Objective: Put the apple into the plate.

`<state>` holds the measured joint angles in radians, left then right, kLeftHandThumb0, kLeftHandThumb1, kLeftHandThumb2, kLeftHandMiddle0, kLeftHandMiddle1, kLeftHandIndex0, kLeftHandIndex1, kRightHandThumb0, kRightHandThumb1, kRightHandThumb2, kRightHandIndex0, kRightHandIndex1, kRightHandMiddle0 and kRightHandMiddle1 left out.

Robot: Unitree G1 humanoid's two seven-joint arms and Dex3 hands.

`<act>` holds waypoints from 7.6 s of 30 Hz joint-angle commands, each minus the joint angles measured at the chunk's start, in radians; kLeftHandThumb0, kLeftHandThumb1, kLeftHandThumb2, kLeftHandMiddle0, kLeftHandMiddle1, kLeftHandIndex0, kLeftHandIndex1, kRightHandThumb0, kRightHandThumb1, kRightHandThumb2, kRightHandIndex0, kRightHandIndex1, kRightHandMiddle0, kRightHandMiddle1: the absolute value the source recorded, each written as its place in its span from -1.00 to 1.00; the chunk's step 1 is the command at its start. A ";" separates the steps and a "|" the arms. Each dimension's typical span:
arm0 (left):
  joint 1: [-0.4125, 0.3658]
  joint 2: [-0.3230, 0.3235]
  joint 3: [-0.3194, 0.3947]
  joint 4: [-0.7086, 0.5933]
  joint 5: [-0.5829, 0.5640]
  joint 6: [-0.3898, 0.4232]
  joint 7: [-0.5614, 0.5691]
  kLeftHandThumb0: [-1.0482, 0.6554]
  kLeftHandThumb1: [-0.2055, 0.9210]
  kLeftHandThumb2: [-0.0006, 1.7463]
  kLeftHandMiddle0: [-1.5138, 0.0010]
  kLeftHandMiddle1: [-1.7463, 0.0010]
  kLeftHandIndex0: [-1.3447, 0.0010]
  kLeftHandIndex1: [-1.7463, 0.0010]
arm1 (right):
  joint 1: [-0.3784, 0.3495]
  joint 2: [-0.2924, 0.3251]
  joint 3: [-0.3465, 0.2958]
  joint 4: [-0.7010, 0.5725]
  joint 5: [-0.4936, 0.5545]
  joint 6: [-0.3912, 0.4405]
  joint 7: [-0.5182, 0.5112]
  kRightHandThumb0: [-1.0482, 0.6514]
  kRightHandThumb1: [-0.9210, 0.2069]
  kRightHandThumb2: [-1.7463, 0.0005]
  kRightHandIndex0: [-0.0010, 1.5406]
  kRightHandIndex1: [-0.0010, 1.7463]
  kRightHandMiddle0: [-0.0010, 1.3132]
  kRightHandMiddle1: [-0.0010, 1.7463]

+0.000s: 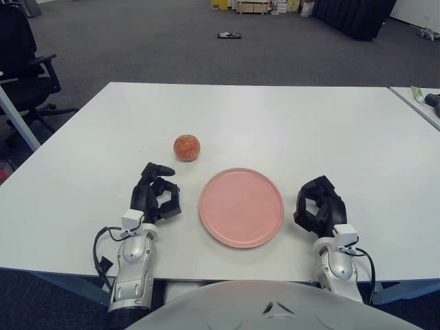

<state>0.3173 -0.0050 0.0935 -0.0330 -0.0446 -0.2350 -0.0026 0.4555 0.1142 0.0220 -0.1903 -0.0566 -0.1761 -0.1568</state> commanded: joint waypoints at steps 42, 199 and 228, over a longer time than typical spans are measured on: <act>-0.312 0.188 -0.040 0.219 0.328 -0.269 0.135 -0.60 0.45 -0.13 0.99 0.73 0.98 0.39 | -0.024 -0.005 -0.013 0.027 -0.006 -0.029 -0.005 -0.27 -0.23 -0.27 0.47 1.00 -0.27 1.00; -1.126 0.178 -0.372 1.302 0.457 -0.118 -0.029 -0.71 0.55 -0.22 1.00 0.51 1.00 0.49 | -0.035 0.000 -0.076 -0.001 0.007 0.003 -0.006 -0.30 -0.09 -0.39 0.49 1.00 -0.18 1.00; -1.180 0.157 -0.301 1.293 0.397 -0.105 -0.006 -0.57 0.36 -0.11 1.00 0.38 1.00 0.67 | -0.031 -0.010 -0.075 -0.009 -0.012 0.016 -0.013 -0.30 -0.09 -0.39 0.49 1.00 -0.18 1.00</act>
<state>-0.8228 0.1581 -0.2108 1.2676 0.3604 -0.3496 -0.0043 0.4346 0.1081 -0.0511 -0.1853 -0.0653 -0.1664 -0.1673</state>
